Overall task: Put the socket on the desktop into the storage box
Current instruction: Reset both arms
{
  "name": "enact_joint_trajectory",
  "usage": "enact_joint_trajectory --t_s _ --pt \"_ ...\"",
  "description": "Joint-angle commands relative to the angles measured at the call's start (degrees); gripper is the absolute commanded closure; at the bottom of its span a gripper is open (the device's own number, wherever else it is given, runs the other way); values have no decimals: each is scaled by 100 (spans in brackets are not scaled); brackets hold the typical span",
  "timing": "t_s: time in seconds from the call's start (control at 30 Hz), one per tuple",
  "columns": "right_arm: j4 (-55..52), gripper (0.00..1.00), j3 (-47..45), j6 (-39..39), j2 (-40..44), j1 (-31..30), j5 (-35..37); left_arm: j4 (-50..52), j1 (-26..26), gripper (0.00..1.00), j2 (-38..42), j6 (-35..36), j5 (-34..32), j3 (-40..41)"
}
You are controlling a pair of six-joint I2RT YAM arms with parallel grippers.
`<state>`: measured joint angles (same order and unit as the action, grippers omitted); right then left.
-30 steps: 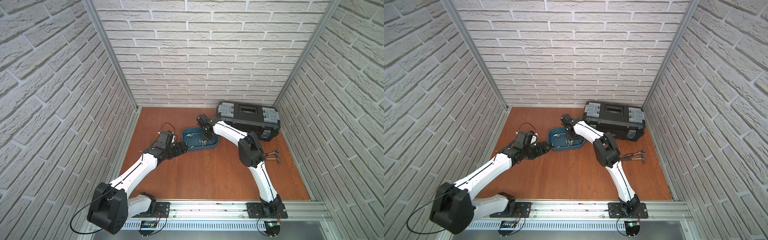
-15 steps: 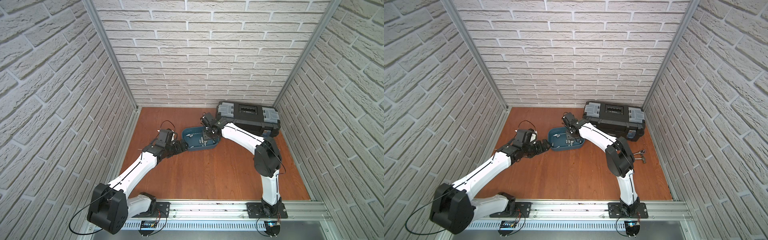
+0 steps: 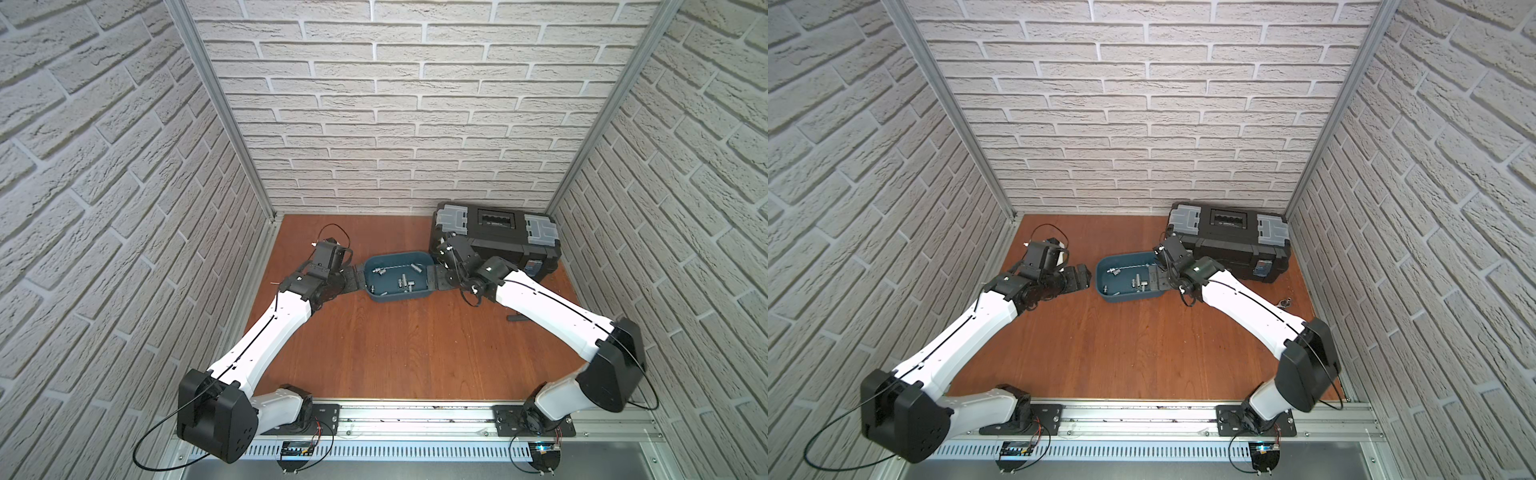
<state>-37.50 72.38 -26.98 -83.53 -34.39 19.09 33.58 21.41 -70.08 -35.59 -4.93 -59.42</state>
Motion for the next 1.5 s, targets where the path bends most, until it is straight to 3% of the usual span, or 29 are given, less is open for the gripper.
enact_joint_trajectory --t_s 0.0,0.27,0.63,0.87,1.17,1.47 --pt "313 0 -465 4 683 172 737 199 -57 2 100 535 -983 -127" --pt "728 1 -1399 279 1819 479 1793 -1188 -209 2 940 1589 -2047 918" --pt "1964 1 -2695 1034 2551 708 2957 -2424 -1637 2 1643 2096 -2102 2409" --pt "2874 1 -3434 1397 2714 1051 3132 -3870 -2181 2 1069 2534 -1894 2983" --pt "4806 1 -4421 2238 2612 1338 2698 -6091 -2236 2 -209 2954 -1892 3501" --pt "6104 1 -4961 2576 2233 1636 2103 -7357 -2242 2 -862 3281 -1435 3693"
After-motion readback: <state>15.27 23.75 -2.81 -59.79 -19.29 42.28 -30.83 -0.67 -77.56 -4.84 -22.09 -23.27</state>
